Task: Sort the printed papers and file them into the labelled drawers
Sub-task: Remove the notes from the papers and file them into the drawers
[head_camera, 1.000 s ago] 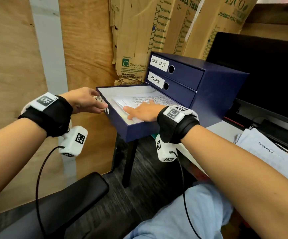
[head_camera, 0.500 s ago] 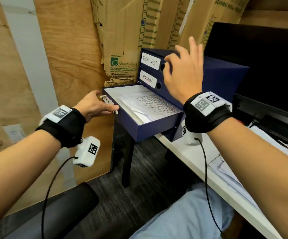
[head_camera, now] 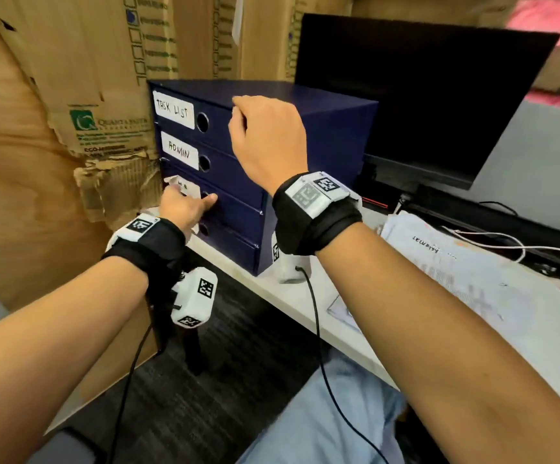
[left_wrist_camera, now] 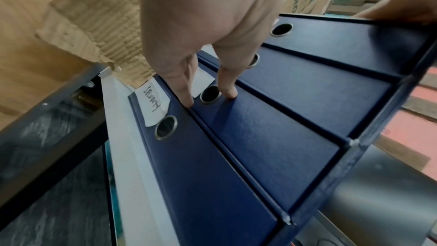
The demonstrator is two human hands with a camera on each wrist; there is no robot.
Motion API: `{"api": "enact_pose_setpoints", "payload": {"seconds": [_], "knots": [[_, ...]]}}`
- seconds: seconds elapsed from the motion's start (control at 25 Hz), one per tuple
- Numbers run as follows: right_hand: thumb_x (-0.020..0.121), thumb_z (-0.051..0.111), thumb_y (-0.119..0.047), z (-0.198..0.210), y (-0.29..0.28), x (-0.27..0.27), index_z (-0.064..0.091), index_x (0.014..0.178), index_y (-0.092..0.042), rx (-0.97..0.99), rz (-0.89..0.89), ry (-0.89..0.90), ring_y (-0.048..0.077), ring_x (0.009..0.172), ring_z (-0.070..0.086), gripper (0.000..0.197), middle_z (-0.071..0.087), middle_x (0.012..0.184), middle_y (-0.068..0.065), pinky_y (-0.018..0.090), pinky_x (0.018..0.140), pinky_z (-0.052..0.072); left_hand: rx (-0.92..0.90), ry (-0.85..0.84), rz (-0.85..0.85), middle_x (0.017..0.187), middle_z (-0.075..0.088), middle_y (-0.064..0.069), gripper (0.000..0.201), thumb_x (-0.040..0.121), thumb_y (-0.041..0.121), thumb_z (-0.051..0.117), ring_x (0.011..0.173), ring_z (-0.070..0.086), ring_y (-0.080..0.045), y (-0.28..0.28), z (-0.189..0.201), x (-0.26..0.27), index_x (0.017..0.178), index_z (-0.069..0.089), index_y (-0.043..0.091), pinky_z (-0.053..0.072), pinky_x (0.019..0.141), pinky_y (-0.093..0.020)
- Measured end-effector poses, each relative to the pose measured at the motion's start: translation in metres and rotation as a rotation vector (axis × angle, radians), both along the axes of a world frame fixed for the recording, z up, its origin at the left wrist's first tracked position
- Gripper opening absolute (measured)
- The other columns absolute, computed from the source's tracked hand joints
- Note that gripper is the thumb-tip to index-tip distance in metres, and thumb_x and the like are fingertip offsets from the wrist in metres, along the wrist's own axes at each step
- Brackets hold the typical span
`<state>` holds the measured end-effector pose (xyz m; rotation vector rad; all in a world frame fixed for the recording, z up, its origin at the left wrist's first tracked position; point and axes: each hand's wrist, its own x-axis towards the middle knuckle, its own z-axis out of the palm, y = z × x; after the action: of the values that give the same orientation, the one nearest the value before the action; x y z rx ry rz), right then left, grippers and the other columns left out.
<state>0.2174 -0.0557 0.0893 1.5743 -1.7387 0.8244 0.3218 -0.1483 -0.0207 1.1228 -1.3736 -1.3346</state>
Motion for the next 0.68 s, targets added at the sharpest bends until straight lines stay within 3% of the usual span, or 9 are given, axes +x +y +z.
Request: {"api": "enact_pose_setpoints", "payload": {"seconds": [0.08,0.12,0.2,0.28,0.4,0.56,0.68], "knots": [[0.099,0.041,-0.025,-0.001,0.005,-0.004,0.070,0.114,-0.013,-0.048,0.133,-0.061,0.020,0.098,0.065,0.034,0.072,0.106,0.000,0.033,0.086,0.046,-0.098,-0.034,0.040,0.111,0.059,-0.008,0.048,0.083,0.009,0.072,0.101,0.061,-0.023,0.010,0.003,0.003,0.124,0.047,0.007,0.048,0.095,-0.036],[0.099,0.043,-0.024,-0.002,0.011,-0.011,0.067,0.120,-0.012,-0.077,0.237,-0.134,0.019,0.102,0.064,0.034,0.071,0.111,0.001,0.030,0.088,0.046,-0.241,-0.102,0.109,0.122,0.055,-0.009,0.062,0.083,0.012,0.072,0.111,0.057,-0.023,0.017,0.006,0.005,0.136,0.039,0.007,0.043,0.102,-0.037],[0.100,0.044,-0.022,-0.009,0.031,-0.036,0.059,0.129,-0.010,-0.141,0.356,-0.243,0.016,0.113,0.060,0.036,0.066,0.123,0.003,0.025,0.096,0.043,-0.630,-0.205,0.256,0.135,0.046,-0.014,0.065,0.084,0.013,0.063,0.127,0.044,-0.029,0.038,0.019,0.002,0.141,0.034,0.004,0.029,0.111,-0.037],[0.099,0.044,-0.021,-0.020,0.058,-0.078,0.057,0.131,-0.008,-0.188,0.276,-0.244,0.018,0.120,0.056,0.037,0.062,0.129,0.004,0.026,0.103,0.040,-0.936,-0.138,0.310,0.134,0.044,-0.016,0.059,0.082,0.009,0.055,0.128,0.038,-0.030,0.072,0.041,-0.013,0.138,0.038,0.003,0.023,0.110,-0.035],[0.098,0.043,-0.021,-0.034,0.114,-0.156,0.056,0.131,-0.011,-0.148,-0.003,-0.250,0.017,0.123,0.050,0.036,0.059,0.130,0.003,0.023,0.106,0.033,-1.192,0.030,0.142,0.129,0.045,-0.013,0.054,0.083,0.004,0.053,0.123,0.038,-0.022,0.129,0.073,-0.055,0.135,0.042,0.004,0.025,0.108,-0.027],[0.096,0.043,-0.019,-0.040,0.182,-0.226,0.055,0.129,-0.013,-0.116,-0.262,-0.251,0.022,0.123,0.048,0.035,0.059,0.128,0.003,0.029,0.106,0.032,-1.219,-0.001,-0.256,0.118,0.053,-0.001,0.042,0.086,0.001,0.050,0.114,0.040,-0.016,0.164,0.067,-0.129,0.126,0.054,0.012,0.025,0.098,-0.011],[0.093,0.047,-0.013,-0.044,0.204,-0.246,0.057,0.125,-0.010,-0.103,-0.364,-0.233,0.026,0.118,0.050,0.033,0.061,0.121,0.006,0.033,0.102,0.035,-1.121,-0.109,-0.411,0.107,0.051,0.008,0.035,0.088,0.001,0.047,0.114,0.037,-0.014,0.157,0.044,-0.186,0.116,0.061,0.017,0.026,0.089,-0.004]]}}
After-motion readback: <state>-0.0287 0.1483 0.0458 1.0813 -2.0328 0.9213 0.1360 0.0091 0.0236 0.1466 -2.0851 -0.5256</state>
